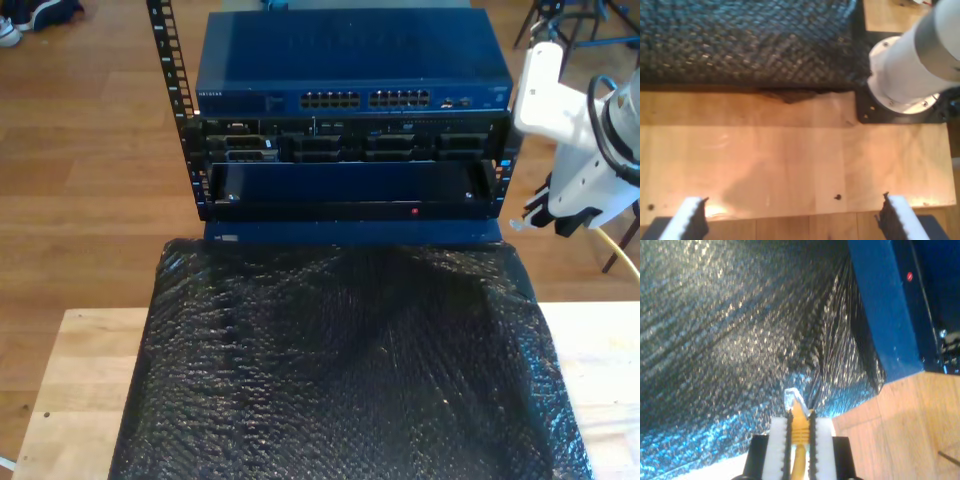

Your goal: Grab the cable and plug it in

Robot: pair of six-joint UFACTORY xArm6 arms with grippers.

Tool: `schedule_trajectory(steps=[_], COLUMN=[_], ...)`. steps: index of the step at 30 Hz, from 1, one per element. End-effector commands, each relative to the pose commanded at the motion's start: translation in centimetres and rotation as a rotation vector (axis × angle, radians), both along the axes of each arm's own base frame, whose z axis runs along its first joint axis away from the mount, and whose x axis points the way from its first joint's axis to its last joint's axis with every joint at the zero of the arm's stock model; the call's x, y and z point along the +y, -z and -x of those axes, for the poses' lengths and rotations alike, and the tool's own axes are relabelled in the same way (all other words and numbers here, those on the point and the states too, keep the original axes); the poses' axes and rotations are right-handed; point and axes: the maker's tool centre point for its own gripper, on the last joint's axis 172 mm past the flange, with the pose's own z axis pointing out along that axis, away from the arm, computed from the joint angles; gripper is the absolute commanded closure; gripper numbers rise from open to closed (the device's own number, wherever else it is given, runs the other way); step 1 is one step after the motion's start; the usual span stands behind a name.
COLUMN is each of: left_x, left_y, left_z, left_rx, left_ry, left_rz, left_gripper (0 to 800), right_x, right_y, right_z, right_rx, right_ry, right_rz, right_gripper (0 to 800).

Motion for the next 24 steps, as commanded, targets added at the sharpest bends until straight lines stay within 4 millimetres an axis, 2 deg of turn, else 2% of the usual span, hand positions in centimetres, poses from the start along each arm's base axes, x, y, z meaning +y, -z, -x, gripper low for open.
schedule_trajectory(steps=[3,8,15,18,24], left_x=[0.5,0.5,-1.2,-2.0,-3.5], left_y=[0.9,1.9,3.7,4.7,7.3], left_z=[1.8,4.5,8.9,10.6,13.0], left_rx=[-0.013,-0.014,0.024,0.029,0.026], left_ry=[0.007,0.023,0.084,0.094,0.098], left_rz=[0.030,0.052,0.061,0.082,0.122], left_gripper=[0,0,0,0,0], right_x=[-0.7,1.0,1.6,1.3,1.4], right_y=[0.7,2.2,3.6,3.8,3.8], right_z=[0.0,0.0,-0.2,-0.2,-0.1], right_rx=[0.012,0.041,0.051,0.052,0.052], right_ry=[0.007,-0.023,-0.044,-0.052,-0.062], right_rz=[0.040,0.085,0.136,0.160,0.166], right_gripper=[800,800,800,800,800])
